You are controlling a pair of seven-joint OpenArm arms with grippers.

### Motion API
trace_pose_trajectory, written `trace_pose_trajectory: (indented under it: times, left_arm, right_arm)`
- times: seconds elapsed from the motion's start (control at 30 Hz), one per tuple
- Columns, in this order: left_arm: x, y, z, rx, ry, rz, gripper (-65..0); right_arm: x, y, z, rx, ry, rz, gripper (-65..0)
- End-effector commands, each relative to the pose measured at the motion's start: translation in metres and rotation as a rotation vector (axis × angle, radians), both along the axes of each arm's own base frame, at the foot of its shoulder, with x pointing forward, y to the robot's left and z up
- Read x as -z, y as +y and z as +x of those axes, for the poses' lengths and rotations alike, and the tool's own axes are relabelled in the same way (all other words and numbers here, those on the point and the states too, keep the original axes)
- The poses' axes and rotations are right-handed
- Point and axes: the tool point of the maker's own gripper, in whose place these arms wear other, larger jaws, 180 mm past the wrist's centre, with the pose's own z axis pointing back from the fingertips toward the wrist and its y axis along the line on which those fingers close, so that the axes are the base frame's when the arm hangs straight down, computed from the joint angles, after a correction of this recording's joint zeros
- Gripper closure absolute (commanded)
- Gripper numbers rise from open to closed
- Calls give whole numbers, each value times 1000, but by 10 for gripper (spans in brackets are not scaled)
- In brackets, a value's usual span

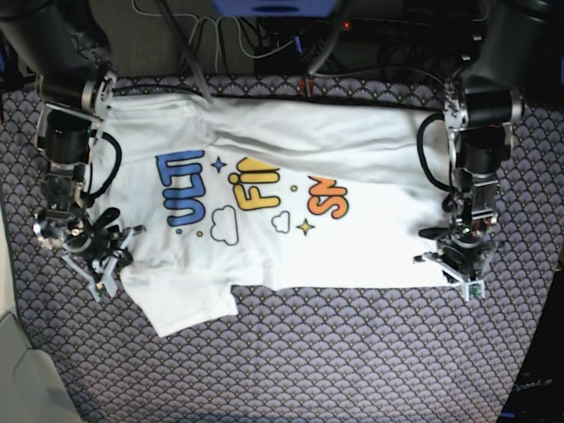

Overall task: Fold the T-shirt properly
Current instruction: 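Lift the held side edges with both grippers and fold toward the collar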

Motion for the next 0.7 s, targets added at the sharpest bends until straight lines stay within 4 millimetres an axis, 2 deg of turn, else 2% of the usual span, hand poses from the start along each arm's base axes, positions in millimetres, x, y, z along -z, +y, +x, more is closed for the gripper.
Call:
trace_pose_trajectory:
  times: [0.0, 0.07, 0.2, 0.27, 0.33, 0.47, 0.67]
  left_arm:
    - [-7, 10, 4, -20, 3, 15, 0]
    - [-7, 11, 3, -21, 6, 16, -18]
    - [-12, 11, 6, -19, -7, 19, -4]
    - [-20, 10, 12, -15, -29, 24, -5]
    - [-24, 10, 12, -13, -25, 25, -5]
    - [-39, 8, 9, 6, -50, 50, -5]
    - [-64, 0, 1, 36, -94, 84, -5]
  right_arm:
    - [-1, 0, 1, -15, 19, -16, 0]
    - [-1, 0, 1, -15, 19, -16, 0]
    - [-3, 0, 2, -16, 14, -17, 0]
    - [-6, -1, 3, -12, 4, -19, 0]
    - [-17, -3, 8, -13, -32, -33, 0]
    - [-28, -7, 1, -23, -81, -78, 0]
    - [-42, 0, -9, -45, -142, -115, 0]
